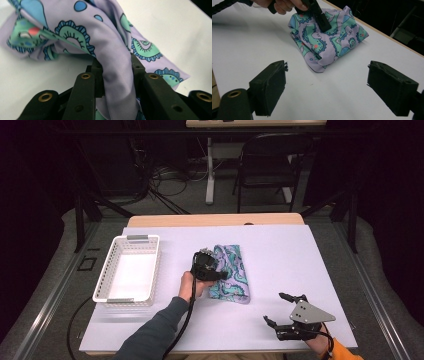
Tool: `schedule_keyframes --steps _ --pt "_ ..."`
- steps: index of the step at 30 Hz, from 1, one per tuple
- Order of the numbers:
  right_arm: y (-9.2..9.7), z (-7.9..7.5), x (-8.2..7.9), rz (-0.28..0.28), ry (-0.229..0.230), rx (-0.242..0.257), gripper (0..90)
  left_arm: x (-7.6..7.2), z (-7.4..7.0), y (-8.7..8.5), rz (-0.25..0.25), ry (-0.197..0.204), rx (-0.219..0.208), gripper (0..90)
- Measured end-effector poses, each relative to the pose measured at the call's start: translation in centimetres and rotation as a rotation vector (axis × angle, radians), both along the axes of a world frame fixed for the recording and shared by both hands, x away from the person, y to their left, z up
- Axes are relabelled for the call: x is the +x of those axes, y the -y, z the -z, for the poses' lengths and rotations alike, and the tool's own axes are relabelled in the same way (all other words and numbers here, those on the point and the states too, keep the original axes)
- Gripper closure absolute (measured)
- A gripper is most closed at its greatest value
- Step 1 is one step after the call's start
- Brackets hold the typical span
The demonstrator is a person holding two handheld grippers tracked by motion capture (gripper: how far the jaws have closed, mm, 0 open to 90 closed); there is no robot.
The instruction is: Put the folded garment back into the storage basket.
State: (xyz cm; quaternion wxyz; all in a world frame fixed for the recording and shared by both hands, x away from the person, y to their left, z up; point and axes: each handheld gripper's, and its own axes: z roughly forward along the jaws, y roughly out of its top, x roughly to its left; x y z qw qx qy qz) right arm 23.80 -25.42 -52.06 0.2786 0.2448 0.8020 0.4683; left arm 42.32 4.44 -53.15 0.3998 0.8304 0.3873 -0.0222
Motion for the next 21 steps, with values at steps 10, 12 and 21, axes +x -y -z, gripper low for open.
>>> schedule_keyframes --steps 10,12,21 --pt "0.0 0.0 0.0 0.0 0.002 0.002 14.6 -0.2 -1.5 0.1 0.021 0.045 0.003 73.6" --pt "0.0 0.0 0.0 -0.002 0.002 0.001 14.6 -0.3 -1.8 0.1 0.024 0.058 0.006 73.7" --pt "0.0 0.0 0.0 0.001 0.004 0.002 14.6 -0.5 -3.6 -0.1 0.036 0.094 -0.007 73.8"
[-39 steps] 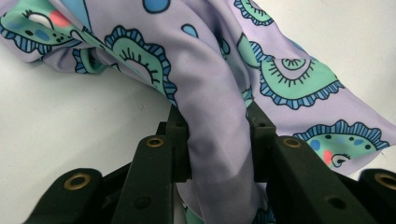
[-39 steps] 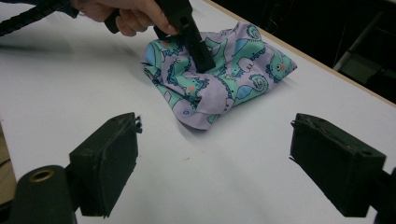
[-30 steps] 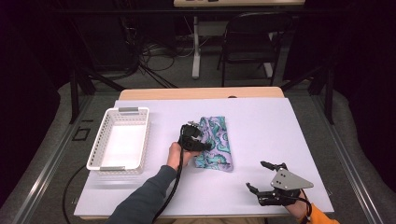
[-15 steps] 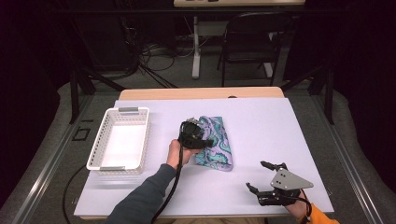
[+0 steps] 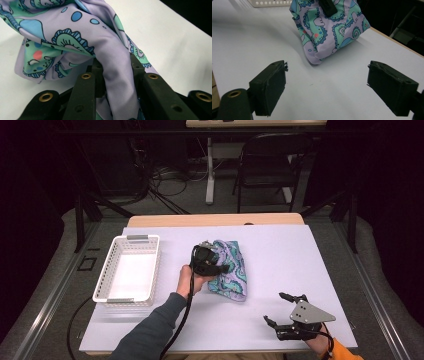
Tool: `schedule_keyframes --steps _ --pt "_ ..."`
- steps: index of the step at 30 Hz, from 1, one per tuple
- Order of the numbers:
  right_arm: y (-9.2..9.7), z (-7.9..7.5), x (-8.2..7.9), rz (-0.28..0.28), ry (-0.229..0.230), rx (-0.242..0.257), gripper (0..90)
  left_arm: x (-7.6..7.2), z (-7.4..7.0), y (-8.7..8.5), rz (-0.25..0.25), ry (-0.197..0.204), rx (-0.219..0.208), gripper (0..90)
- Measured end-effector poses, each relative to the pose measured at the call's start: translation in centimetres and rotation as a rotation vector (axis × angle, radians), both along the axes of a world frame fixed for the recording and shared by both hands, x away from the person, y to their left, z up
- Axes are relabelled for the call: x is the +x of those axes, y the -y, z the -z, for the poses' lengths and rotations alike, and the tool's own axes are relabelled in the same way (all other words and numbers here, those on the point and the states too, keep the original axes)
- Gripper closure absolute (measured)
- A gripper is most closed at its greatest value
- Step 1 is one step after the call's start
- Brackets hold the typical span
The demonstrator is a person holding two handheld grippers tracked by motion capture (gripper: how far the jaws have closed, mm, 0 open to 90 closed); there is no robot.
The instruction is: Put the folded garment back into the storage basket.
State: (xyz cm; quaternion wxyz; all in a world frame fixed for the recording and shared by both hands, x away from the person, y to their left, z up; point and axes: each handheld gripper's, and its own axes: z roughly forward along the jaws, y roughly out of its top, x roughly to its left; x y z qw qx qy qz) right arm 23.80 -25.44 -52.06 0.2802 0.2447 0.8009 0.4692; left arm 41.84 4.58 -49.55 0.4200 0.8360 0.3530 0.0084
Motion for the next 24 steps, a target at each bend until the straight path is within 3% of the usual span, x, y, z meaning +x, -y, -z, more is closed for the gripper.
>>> schedule_keyframes --steps 15,24 --pt "0.0 0.0 0.0 0.001 0.006 0.007 14.6 -0.4 -1.5 -0.8 -0.013 0.018 -0.015 73.8" --pt "0.0 0.0 0.0 0.001 0.003 0.008 14.6 -0.8 -2.7 -0.9 0.004 0.056 -0.005 73.8"
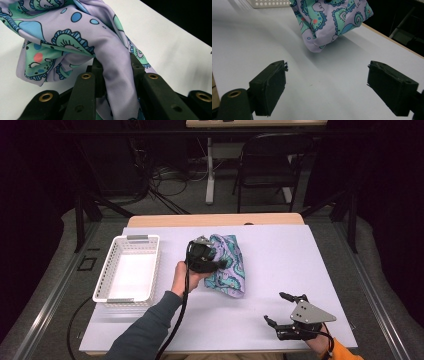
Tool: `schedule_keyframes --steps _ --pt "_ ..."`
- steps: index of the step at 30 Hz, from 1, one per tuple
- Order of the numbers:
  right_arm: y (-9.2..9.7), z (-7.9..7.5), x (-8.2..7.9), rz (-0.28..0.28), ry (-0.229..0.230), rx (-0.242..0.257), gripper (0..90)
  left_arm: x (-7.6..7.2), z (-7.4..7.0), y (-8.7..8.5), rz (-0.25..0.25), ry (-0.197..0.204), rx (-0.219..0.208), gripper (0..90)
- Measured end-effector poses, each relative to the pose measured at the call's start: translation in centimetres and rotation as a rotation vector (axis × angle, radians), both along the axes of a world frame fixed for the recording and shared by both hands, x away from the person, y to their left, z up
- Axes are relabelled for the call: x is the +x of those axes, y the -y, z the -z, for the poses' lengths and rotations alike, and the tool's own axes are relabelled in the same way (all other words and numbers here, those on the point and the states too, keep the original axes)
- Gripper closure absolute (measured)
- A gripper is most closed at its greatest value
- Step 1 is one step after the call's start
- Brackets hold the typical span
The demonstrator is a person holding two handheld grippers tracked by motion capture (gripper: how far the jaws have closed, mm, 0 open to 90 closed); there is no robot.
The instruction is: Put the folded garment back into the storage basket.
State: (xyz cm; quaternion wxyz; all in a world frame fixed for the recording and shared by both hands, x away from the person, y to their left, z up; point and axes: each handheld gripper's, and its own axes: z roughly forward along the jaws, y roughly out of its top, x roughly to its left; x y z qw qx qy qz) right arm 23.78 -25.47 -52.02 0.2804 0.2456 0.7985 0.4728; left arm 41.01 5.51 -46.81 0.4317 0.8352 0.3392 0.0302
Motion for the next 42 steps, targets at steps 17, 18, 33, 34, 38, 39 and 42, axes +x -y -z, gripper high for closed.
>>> schedule_keyframes --steps 17,18,33,34,38,39,42 --pt "0.0 0.0 0.1 0.006 -0.017 0.001 14.6 -0.6 -1.4 -0.4 0.001 0.049 -0.014 73.8" --pt "0.0 0.0 0.1 0.007 -0.019 0.002 14.6 -0.6 -1.4 -0.4 0.0 0.051 -0.015 73.8" --pt "-0.1 0.0 0.0 0.001 -0.012 -0.004 14.6 -1.0 -2.3 -1.2 0.002 0.079 -0.037 73.8" --pt "-0.1 0.0 0.0 0.002 -0.012 -0.006 14.6 -1.0 -2.4 -1.3 0.002 0.079 -0.039 73.8" --pt "-0.1 0.0 0.0 0.002 -0.016 -0.003 14.6 -1.1 -2.6 -1.6 0.005 0.089 -0.038 73.8" --pt "-0.1 0.0 0.0 0.002 -0.014 -0.006 14.6 -1.1 -2.6 -1.7 0.002 0.089 -0.047 73.8" --pt "-0.1 0.0 0.0 0.003 -0.013 -0.007 14.6 -1.3 -2.8 -2.0 -0.002 0.084 -0.054 73.8"
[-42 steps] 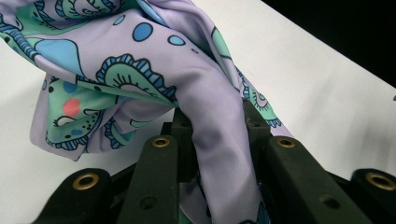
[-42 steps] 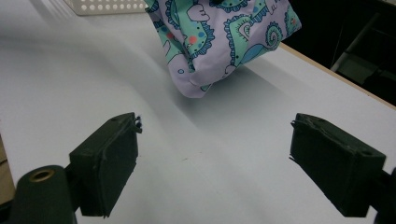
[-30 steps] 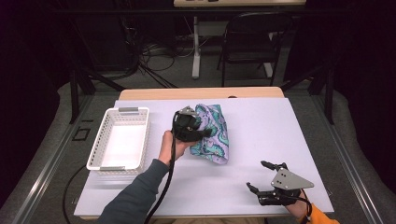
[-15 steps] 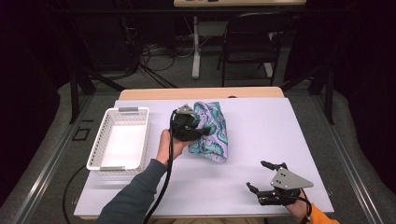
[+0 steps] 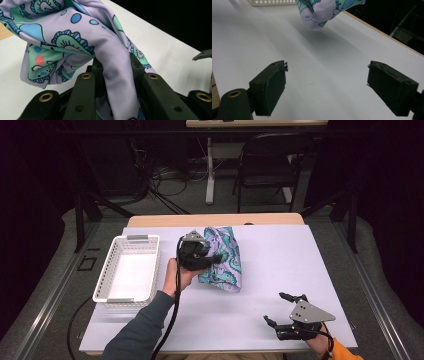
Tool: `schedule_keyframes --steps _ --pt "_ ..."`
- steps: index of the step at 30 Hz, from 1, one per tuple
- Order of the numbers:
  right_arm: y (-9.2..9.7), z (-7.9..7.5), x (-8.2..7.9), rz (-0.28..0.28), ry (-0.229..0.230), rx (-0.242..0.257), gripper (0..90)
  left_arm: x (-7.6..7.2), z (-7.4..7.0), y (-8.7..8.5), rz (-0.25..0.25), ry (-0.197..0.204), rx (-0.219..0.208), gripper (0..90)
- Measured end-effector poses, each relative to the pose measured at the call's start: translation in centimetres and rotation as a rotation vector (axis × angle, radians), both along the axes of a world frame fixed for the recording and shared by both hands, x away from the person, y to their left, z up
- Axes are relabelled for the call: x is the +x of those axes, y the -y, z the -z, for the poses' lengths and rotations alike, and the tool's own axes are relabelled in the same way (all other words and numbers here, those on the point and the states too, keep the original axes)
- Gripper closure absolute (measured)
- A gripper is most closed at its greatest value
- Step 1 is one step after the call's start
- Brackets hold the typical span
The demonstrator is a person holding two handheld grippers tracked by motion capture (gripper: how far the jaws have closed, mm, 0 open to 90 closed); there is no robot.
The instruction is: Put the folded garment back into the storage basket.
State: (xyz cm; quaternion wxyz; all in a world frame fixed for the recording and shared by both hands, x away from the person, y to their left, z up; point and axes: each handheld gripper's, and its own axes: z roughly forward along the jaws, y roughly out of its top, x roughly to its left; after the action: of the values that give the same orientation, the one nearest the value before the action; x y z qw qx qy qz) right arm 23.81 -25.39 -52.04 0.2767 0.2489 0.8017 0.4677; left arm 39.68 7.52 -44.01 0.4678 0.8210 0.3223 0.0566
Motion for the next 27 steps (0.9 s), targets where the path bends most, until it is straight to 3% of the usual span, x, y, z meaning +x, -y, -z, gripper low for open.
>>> schedule_keyframes --steps 6,27 --pt "0.0 0.0 0.0 -0.001 0.002 0.0 14.6 -0.2 -0.4 -1.0 -0.009 0.029 -0.016 73.8" --pt "0.1 -0.1 0.0 -0.009 0.01 -0.002 14.6 -1.2 -0.2 -4.0 -0.046 0.041 -0.039 73.8"
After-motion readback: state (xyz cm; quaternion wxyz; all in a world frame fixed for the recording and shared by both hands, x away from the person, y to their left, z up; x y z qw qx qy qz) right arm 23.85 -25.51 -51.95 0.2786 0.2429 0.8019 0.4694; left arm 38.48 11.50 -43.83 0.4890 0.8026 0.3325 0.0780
